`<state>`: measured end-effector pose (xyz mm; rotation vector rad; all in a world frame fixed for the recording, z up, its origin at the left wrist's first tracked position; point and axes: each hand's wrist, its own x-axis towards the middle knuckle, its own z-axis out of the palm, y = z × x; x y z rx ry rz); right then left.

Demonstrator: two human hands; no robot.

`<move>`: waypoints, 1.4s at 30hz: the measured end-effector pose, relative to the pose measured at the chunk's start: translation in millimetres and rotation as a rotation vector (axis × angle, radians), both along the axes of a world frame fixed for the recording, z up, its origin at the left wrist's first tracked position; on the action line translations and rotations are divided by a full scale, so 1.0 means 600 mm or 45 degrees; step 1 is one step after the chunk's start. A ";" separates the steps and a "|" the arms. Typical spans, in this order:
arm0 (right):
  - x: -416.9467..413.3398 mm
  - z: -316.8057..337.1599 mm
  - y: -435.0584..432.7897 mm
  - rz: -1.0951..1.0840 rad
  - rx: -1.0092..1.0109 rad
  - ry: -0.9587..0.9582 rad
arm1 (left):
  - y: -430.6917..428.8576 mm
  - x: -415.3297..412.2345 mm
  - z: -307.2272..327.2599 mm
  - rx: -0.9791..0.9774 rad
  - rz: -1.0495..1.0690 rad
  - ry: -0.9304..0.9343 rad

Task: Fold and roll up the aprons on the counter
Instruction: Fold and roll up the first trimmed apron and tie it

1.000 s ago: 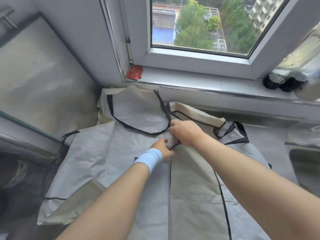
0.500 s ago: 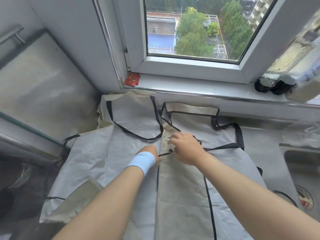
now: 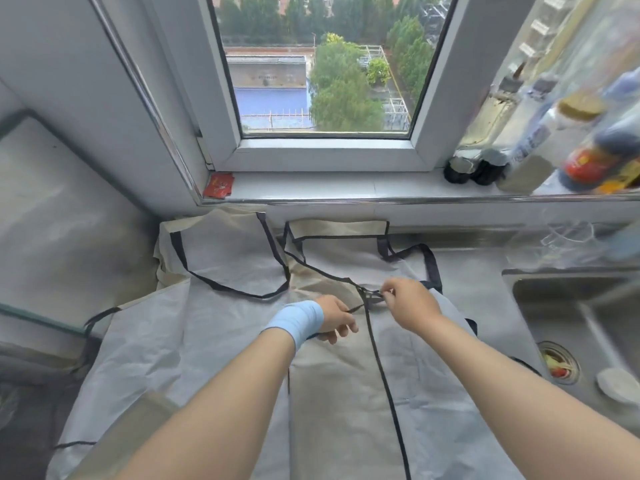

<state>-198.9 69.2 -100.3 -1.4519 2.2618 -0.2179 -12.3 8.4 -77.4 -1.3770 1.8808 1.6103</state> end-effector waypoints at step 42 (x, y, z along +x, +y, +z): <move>0.046 -0.042 0.118 -0.219 0.448 -0.923 | 0.111 -0.013 -0.037 -0.955 -0.438 -0.056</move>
